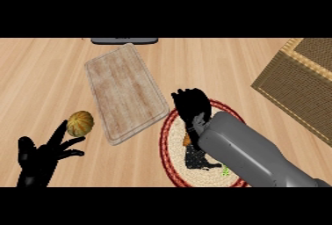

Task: Pick the croissant from the placemat and place it in the basket

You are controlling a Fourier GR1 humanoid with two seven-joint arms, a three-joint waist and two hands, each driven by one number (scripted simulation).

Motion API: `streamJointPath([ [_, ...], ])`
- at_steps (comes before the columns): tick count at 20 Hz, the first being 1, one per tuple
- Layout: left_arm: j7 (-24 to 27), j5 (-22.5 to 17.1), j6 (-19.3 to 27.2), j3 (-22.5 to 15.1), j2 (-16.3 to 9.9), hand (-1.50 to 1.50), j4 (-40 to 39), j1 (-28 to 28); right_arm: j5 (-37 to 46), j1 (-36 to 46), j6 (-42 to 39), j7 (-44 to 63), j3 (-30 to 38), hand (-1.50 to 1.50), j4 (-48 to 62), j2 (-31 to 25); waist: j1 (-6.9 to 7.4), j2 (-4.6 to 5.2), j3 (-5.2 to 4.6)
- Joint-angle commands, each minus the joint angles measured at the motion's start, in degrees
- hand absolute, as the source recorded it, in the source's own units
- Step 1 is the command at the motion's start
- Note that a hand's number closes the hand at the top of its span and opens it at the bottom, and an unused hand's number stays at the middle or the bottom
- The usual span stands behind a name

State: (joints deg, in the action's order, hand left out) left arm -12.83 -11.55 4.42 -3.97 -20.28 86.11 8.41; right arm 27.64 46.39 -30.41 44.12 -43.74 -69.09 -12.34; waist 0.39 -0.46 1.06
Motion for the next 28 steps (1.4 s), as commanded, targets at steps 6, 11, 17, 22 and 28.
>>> streamJointPath([
  [6,-2.3,2.4,0.8,-2.8,4.3,0.0,-3.9,-0.4,2.8,-0.7,-1.9,-2.8,2.9,-1.5,1.3,0.7,-0.38,0.48,-1.08],
  [11,-3.5,2.0,-0.3,-0.9,3.2,0.0,-3.6,-0.4,6.0,-3.1,-0.5,-3.0,1.7,-1.5,1.7,2.8,-0.4,0.45,-1.08],
  [17,-1.8,5.2,1.7,-2.6,5.7,0.0,-3.4,0.9,9.7,-3.8,2.4,-10.8,1.2,1.5,5.3,0.9,-0.18,0.55,-1.06],
  [22,-2.6,3.4,-0.4,-0.9,4.6,0.0,-1.4,2.2,16.1,-3.0,6.2,-14.3,-3.1,1.5,8.7,2.0,0.53,0.67,-1.05],
  [28,-2.5,2.8,1.0,1.6,5.0,0.0,-2.1,3.2,14.8,-14.3,7.4,-27.7,-7.2,1.5,-10.4,-10.8,-4.97,-0.8,-1.02],
])
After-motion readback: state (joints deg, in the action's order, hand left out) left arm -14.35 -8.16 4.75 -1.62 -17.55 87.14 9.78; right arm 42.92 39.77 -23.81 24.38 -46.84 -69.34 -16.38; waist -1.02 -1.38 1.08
